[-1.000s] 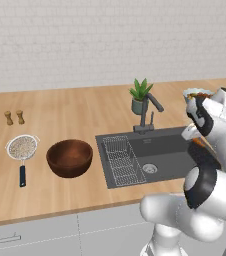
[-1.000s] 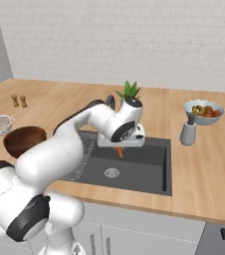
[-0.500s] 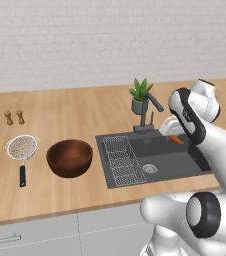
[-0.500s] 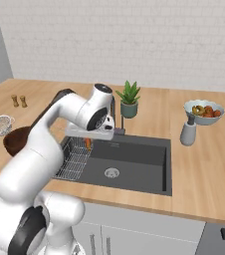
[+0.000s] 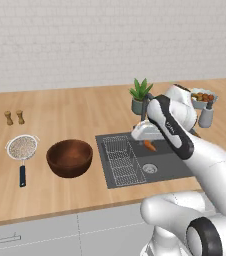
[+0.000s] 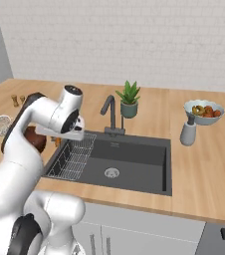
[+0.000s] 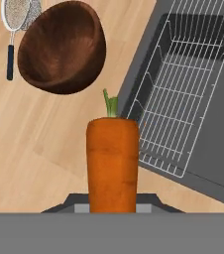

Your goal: Pick the carrot from the sink and place it in the bowl. Then pick the bowl and place it in the microwave. Then close the microwave door and press the start button.

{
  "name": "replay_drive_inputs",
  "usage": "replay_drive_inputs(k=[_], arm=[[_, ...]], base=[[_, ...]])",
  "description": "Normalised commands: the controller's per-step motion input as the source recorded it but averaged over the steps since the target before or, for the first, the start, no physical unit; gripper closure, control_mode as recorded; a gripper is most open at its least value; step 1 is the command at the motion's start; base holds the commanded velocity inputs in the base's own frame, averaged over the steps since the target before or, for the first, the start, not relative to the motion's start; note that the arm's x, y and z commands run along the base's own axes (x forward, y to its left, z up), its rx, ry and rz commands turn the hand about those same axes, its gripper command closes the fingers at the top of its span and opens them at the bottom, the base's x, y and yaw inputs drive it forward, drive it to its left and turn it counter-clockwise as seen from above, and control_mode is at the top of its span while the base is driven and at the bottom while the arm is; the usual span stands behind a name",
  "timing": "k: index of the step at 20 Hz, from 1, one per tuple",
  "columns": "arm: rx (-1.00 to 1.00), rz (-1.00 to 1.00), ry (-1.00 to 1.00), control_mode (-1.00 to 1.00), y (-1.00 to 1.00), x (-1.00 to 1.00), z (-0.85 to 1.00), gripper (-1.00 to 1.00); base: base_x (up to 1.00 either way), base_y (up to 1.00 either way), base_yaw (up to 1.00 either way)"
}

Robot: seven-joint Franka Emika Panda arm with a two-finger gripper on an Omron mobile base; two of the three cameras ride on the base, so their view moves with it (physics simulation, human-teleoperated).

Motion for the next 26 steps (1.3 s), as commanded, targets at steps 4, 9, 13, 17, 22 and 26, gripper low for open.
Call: replay_drive_inputs(k=[4, 9, 13, 17, 22, 26], arm=[[0.00, 0.03, 0.12, -1.00, 1.00, 0.00, 0.22, 1.00], [0.00, 0.07, 0.33, -1.00, 1.00, 0.02, 0.29, 1.00], [-0.06, 0.04, 0.24, -1.00, 0.94, 0.00, 0.25, 1.00], [-0.15, 0.00, -0.01, -1.00, 0.84, 0.14, -0.06, 1.00], [-0.12, 0.00, -0.08, -1.00, 0.65, 0.41, -0.22, 1.00], [-0.02, 0.00, -0.01, -1.00, 0.36, 0.55, -0.15, 1.00]], base=[[0.00, 0.00, 0.00], [0.00, 0.00, 0.00], [0.00, 0.00, 0.00], [0.00, 0.00, 0.00], [0.00, 0.00, 0.00], [0.00, 0.00, 0.00]])
